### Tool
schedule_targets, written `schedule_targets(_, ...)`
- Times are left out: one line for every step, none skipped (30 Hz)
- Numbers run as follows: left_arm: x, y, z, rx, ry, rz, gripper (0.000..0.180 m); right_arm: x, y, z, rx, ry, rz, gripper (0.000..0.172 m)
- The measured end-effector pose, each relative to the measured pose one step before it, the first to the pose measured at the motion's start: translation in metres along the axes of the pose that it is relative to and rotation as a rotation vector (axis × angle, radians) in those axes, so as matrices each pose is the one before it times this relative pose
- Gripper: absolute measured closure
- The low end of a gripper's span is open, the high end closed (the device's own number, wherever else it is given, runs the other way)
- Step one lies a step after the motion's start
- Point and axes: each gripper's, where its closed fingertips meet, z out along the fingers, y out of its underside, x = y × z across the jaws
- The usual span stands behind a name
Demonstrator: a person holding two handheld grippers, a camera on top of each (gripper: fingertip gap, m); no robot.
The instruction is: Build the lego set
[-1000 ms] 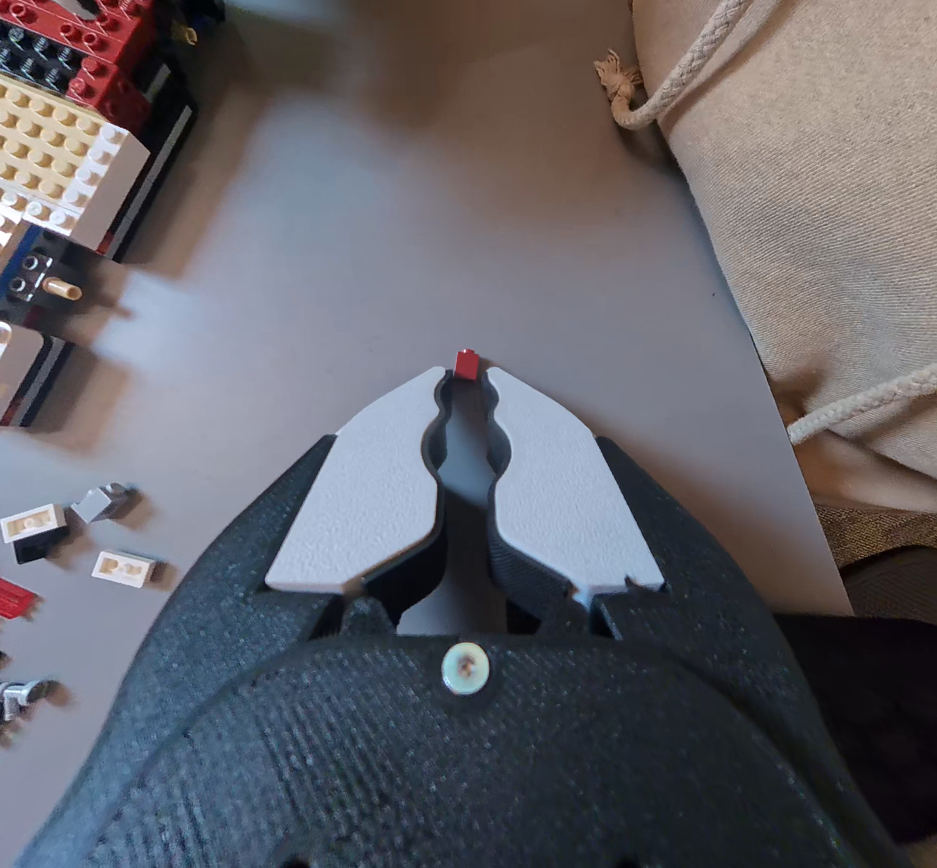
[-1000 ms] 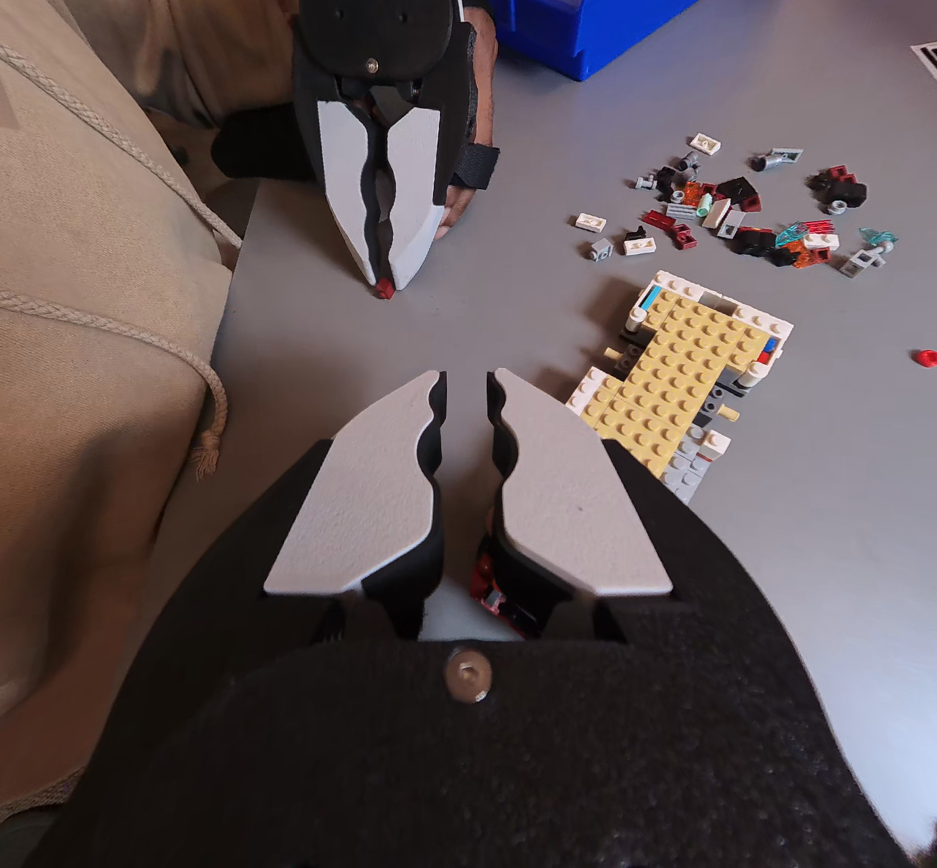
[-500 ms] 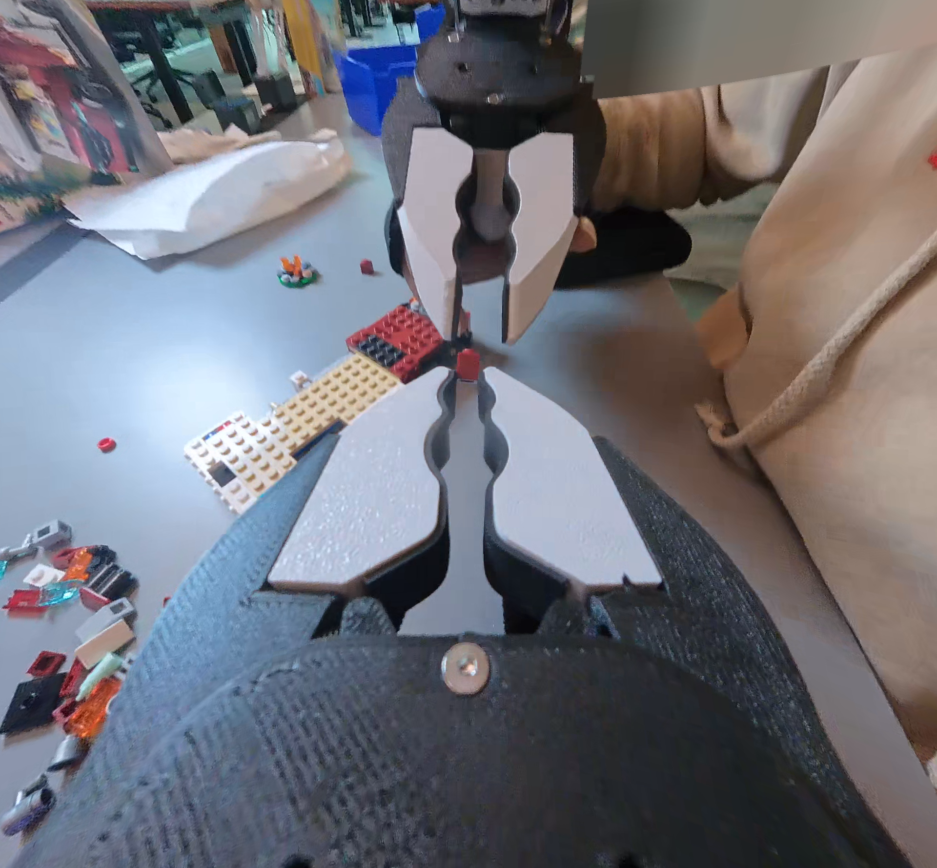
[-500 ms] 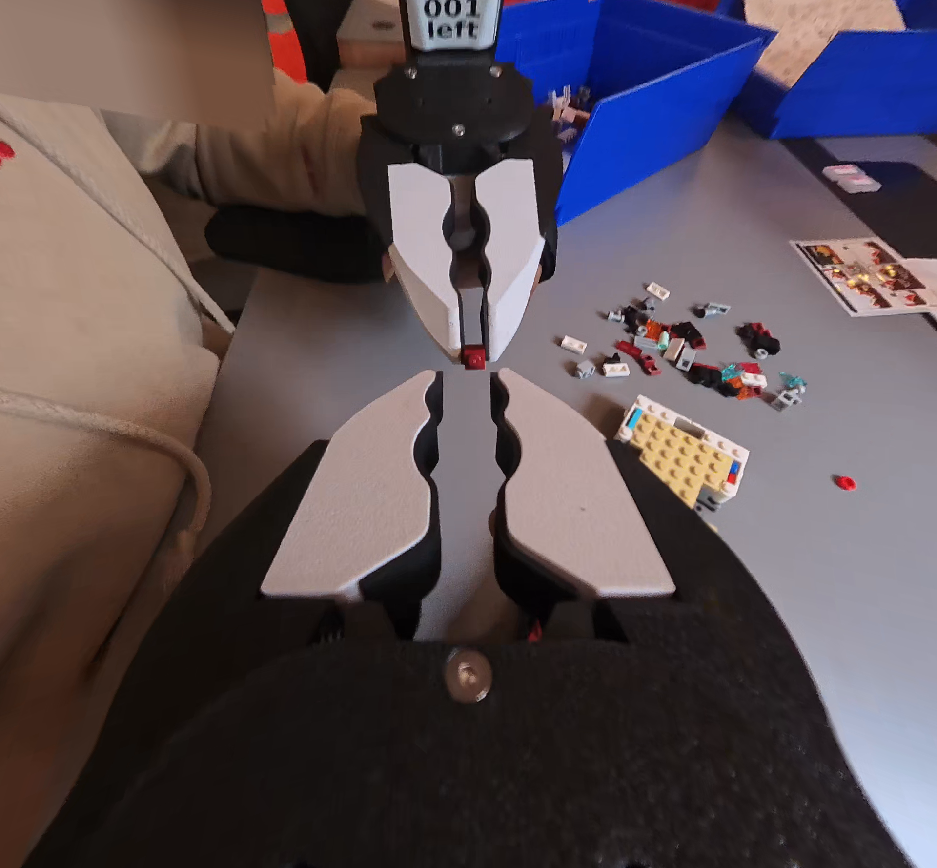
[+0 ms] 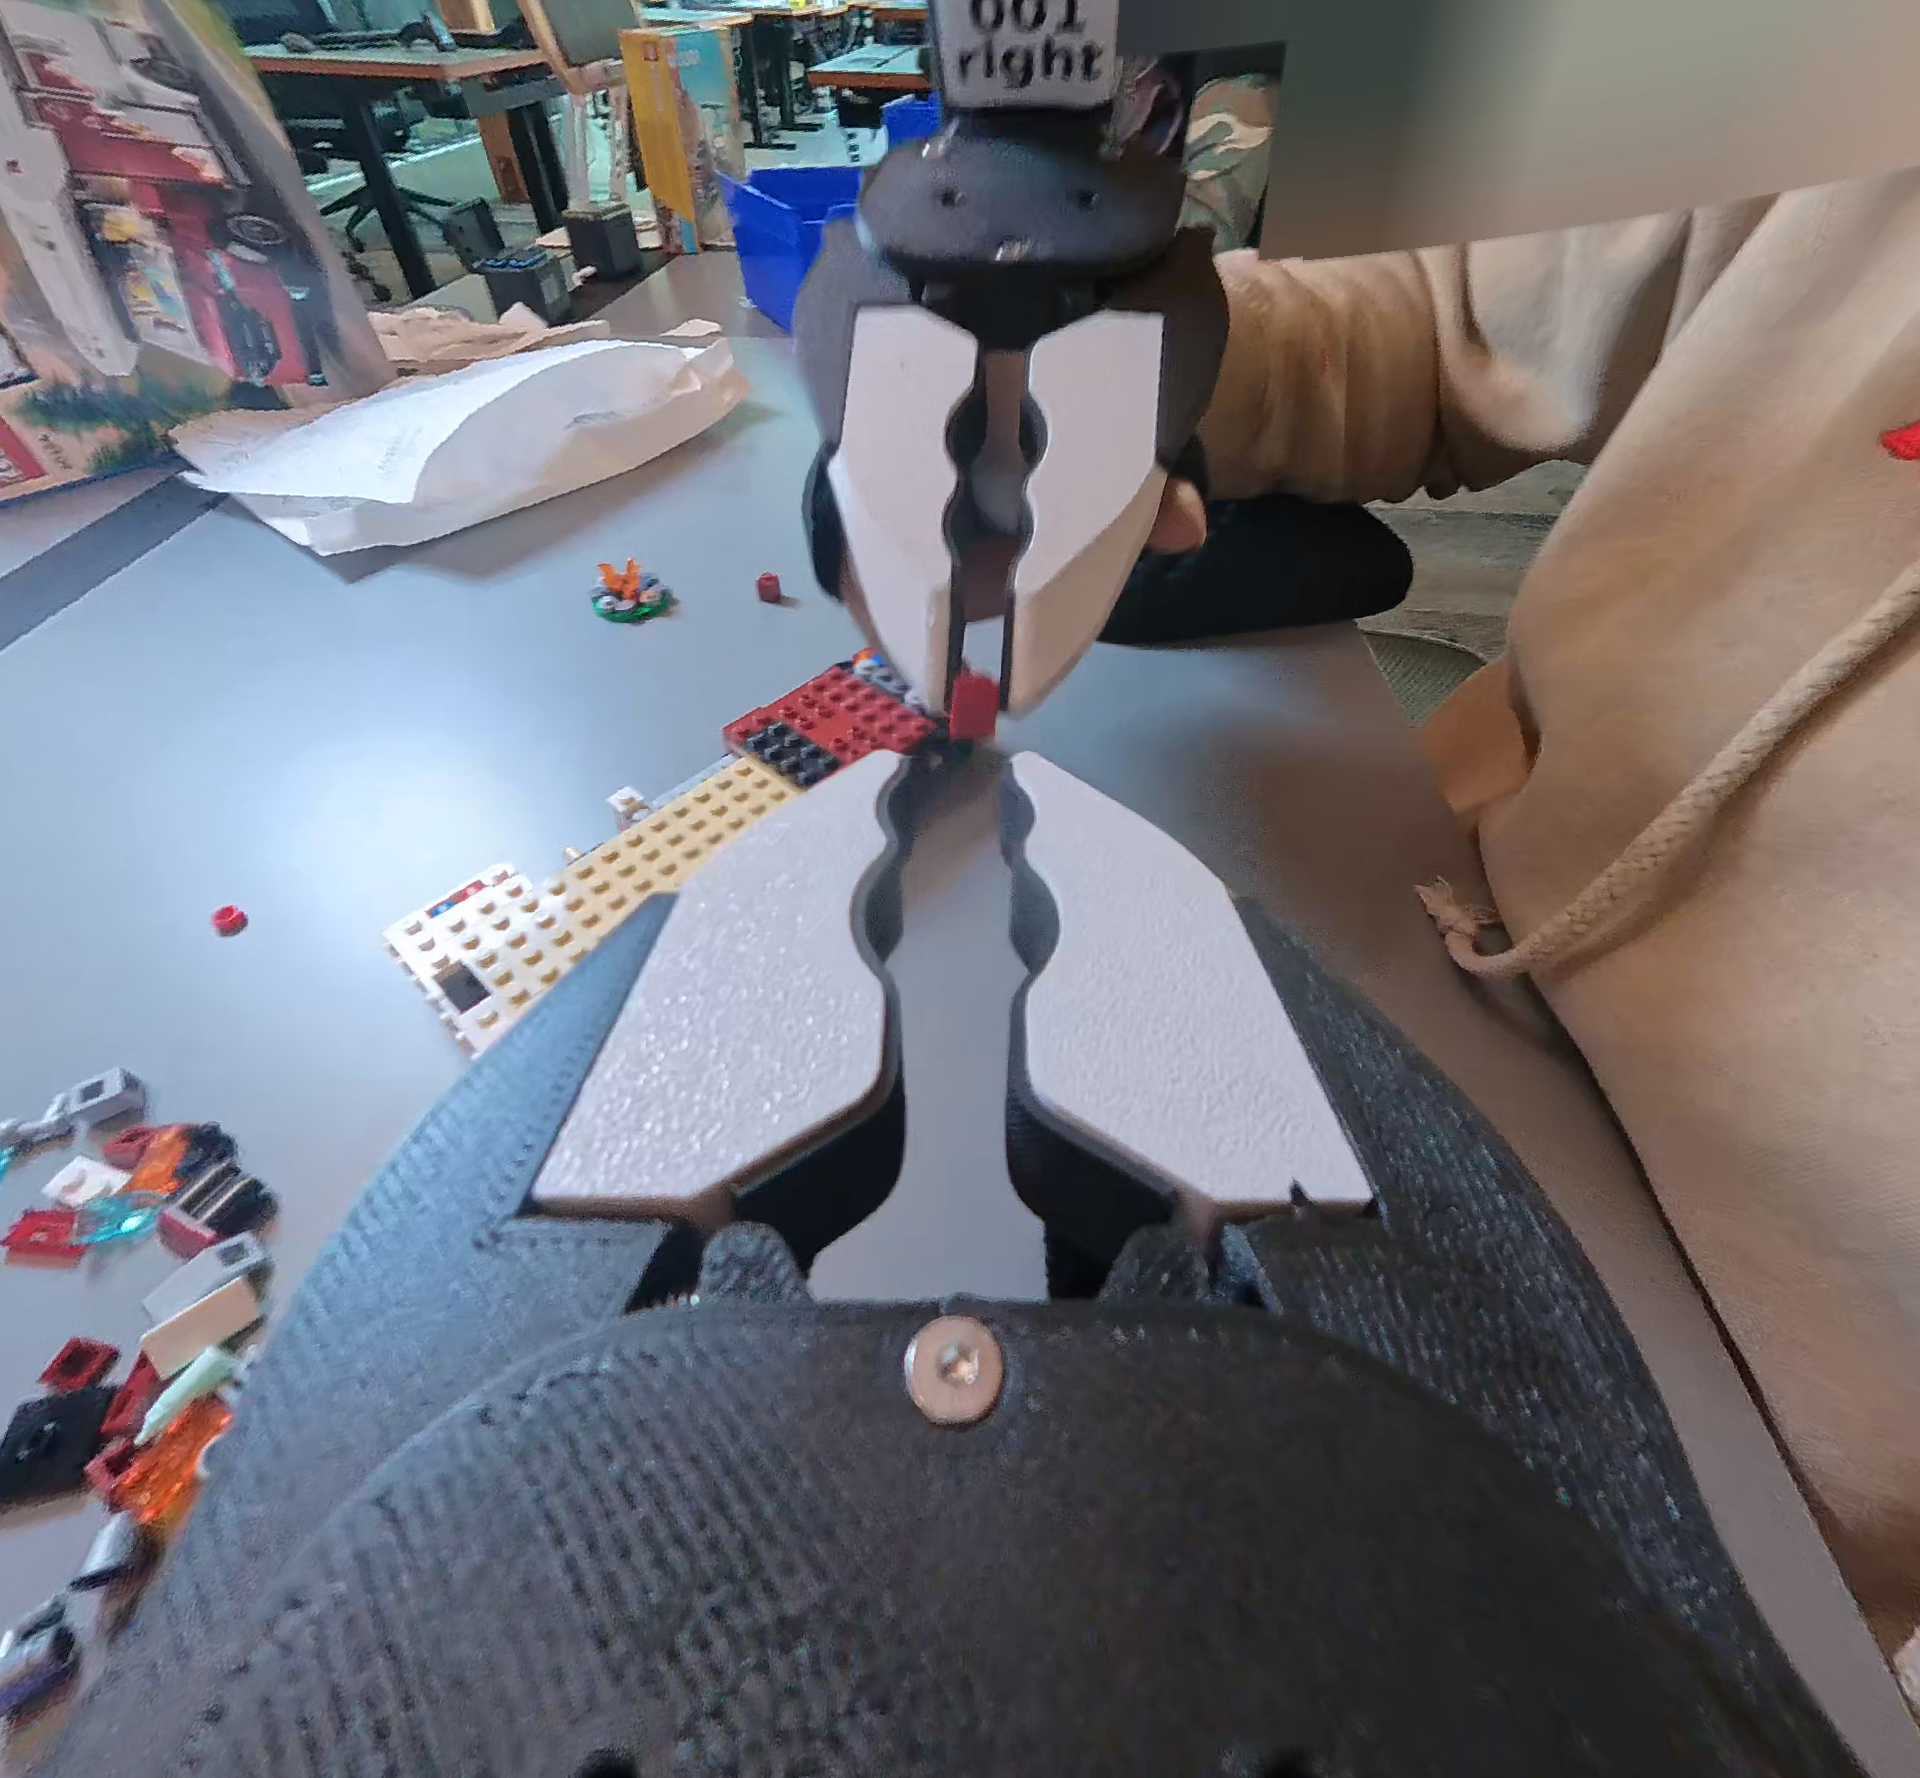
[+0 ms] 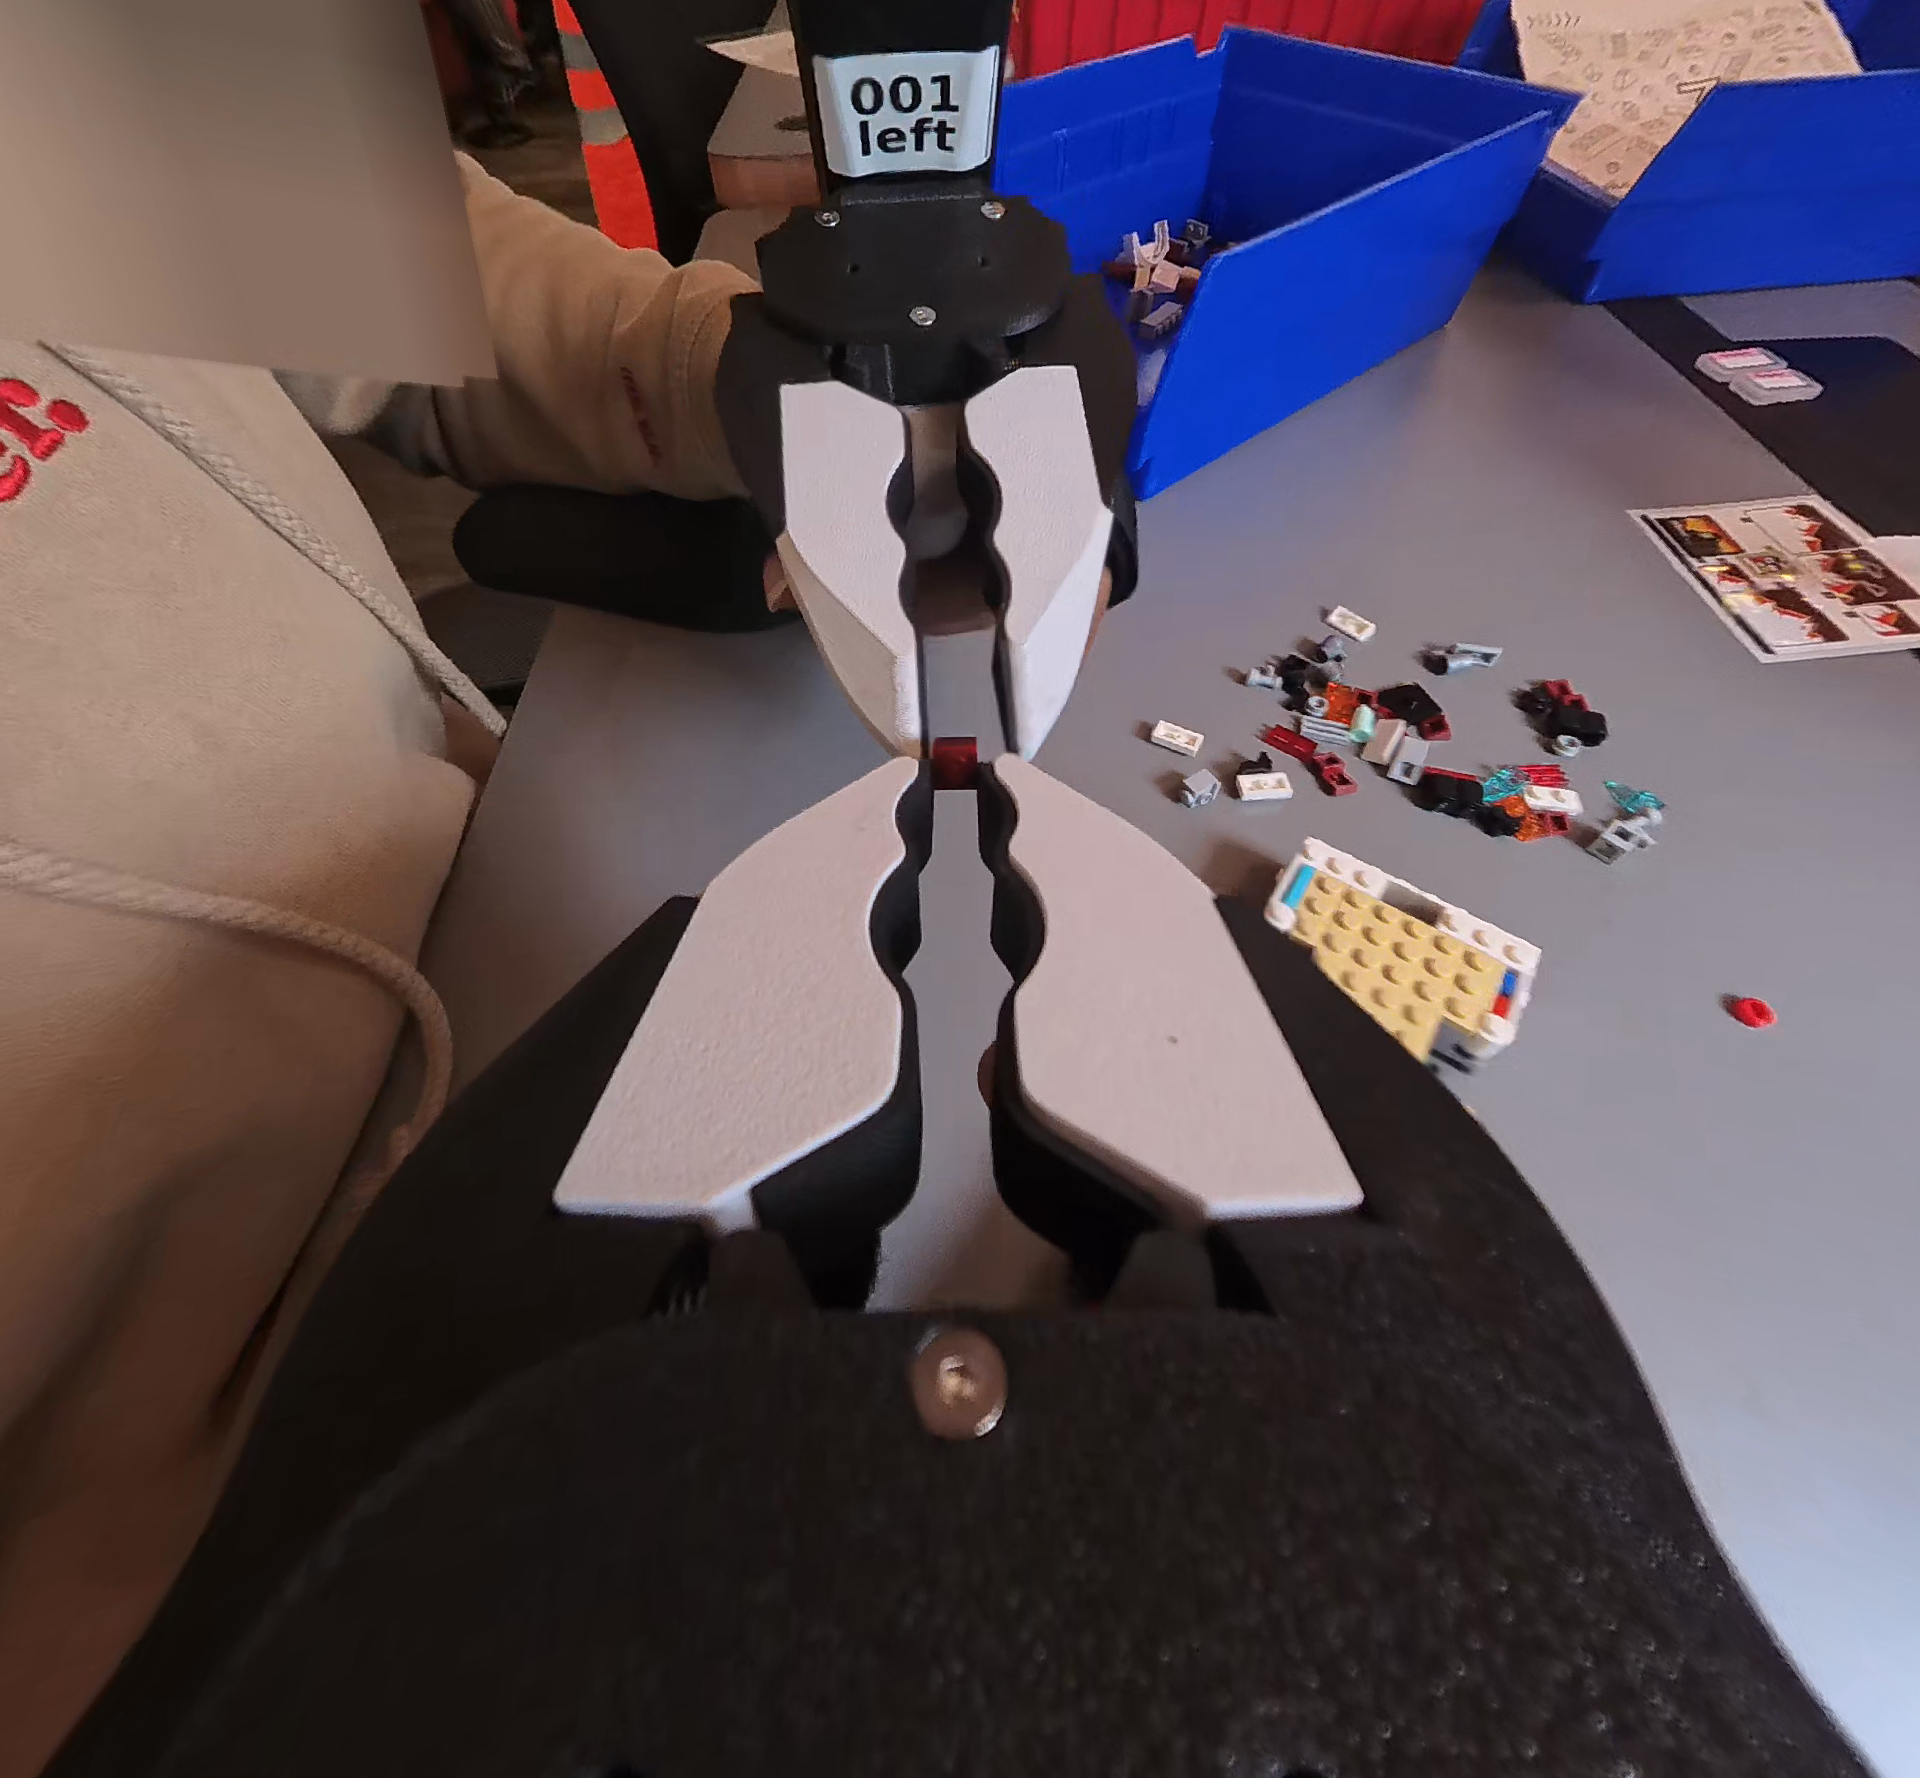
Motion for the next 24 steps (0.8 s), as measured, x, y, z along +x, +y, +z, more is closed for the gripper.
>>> schedule_targets(-0.00485,0.00175,-0.00079,-0.0079,-0.0246,-0.0023,0.159,0.00689,-0.00109,-0.01074,-0.0229,0.0296,-0.0192,0.164)
schedule_targets(-0.00507,0.00172,-0.00114,-0.0068,-0.0238,-0.0051,0.157,0.00872,0.00194,-0.01368,-0.0430,0.0351,-0.0191,0.164)
schedule_targets(-0.00467,0.00105,-0.00136,-0.0030,-0.0212,-0.0067,0.155,0.01005,0.00657,-0.01513,-0.0651,0.0402,-0.0115,0.164)
schedule_targets(-0.00423,0.00030,-0.00121,0.0006,-0.0184,-0.0083,0.155,0.01291,0.00997,-0.01546,-0.0682,0.0615,-0.0064,0.164)
schedule_targets(-0.00412,0.00054,-0.00095,-0.0021,-0.0185,-0.0058,0.155,0.01133,0.01355,-0.01425,-0.0705,0.0497,0.0040,0.164)
schedule_targets(-0.00343,0.00077,-0.00050,-0.0033,-0.0150,-0.0014,0.154,0.00671,0.01767,-0.01145,-0.0832,0.0187,0.0228,0.164)
schedule_targets(-0.00277,0.00132,-0.00015,-0.0053,-0.0114,-0.0025,0.154,0.00532,0.01910,-0.00809,-0.0805,0.0159,0.0299,0.164)
schedule_targets(-0.00245,0.00206,0.00019,-0.0099,-0.0100,-0.0029,0.154,0.00371,0.01856,-0.00448,-0.0666,0.0153,0.0264,0.164)
schedule_targets(-0.00154,0.00217,0.00062,-0.0091,-0.0053,-0.0012,0.155,0.00027,0.01720,-0.00089,-0.0555,-0.0008,0.0259,0.164)
schedule_targets(-0.00048,0.00207,0.00078,-0.0077,-0.0013,-0.0012,0.155,-0.00142,0.01432,0.00208,-0.0390,-0.0046,0.0245,0.164)
schedule_targets(-0.00014,0.00177,0.00089,-0.0071,-0.0002,-0.0004,0.155,-0.00131,0.01180,0.00433,-0.0266,-0.0011,0.0207,0.163)
schedule_targets(0.00047,0.00154,0.00113,-0.0066,0.0015,0.0014,0.155,-0.00150,0.01068,0.00559,-0.0279,-0.0035,0.0166,0.163)
schedule_targets(0.00023,0.00153,0.00110,-0.0075,-0.0007,0.0025,0.155,-0.00103,0.00890,0.00595,-0.0262,-0.0024,0.0096,0.163)
schedule_targets(-0.00029,0.00126,0.00111,-0.0061,-0.0055,0.0038,0.155,-0.00039,0.00571,0.00529,-0.0156,0.0011,0.0032,0.163)
schedule_targets(-0.00008,0.00094,0.00089,-0.0045,-0.0032,0.0037,0.155,-0.00014,0.00326,0.00441,-0.0086,0.0002,0.0035,0.163)
schedule_targets(0.00023,0.00099,0.00089,-0.0051,0.0002,-0.0001,0.155,0.00002,0.00209,0.00362,-0.0082,-0.0032,0.0060,0.163)
schedule_targets(-0.00017,0.00067,0.00054,-0.0030,-0.0024,-0.0016,0.155,0.00066,0.00155,0.00301,-0.0091,-0.0009,0.0051,0.163)
schedule_targets(-0.00021,0.00049,0.00028,-0.0015,-0.0021,0.0005,0.155,0.00138,0.00137,0.00251,-0.0105,0.0034,0.0015,0.163)
schedule_targets(-0.00029,0.00040,0.00016,-0.0023,-0.0025,0.0009,0.155,0.00124,0.00133,0.00216,-0.0113,0.0021,-0.0016,0.163)
schedule_targets(-0.00025,0.00039,0.00017,-0.0023,-0.0021,0.0013,0.155,0.00063,0.00150,0.00205,-0.0121,-0.0020,-0.0016,0.163)
schedule_targets(-0.00013,0.00045,0.00009,-0.0026,-0.0004,0.0008,0.155,0.00097,0.00101,0.00163,-0.0095,0.0005,0.0005,0.163)
schedule_targets(-0.00020,0.00052,0.00014,-0.0024,-0.0014,0.0000,0.155,0.00105,0.00005,0.00113,-0.0034,0.0022,0.0026,0.163)
schedule_targets(-0.00040,0.00030,0.00010,-0.0012,-0.0024,0.0005,0.155,0.00003,-0.00017,0.00055,-0.0032,-0.0032,0.0019,0.163)
schedule_targets(-0.00017,0.00029,0.00014,-0.0012,-0.0003,-0.0003,0.155,0.00008,-0.00034,0.00027,-0.0029,-0.0007,-0.0012,0.163)
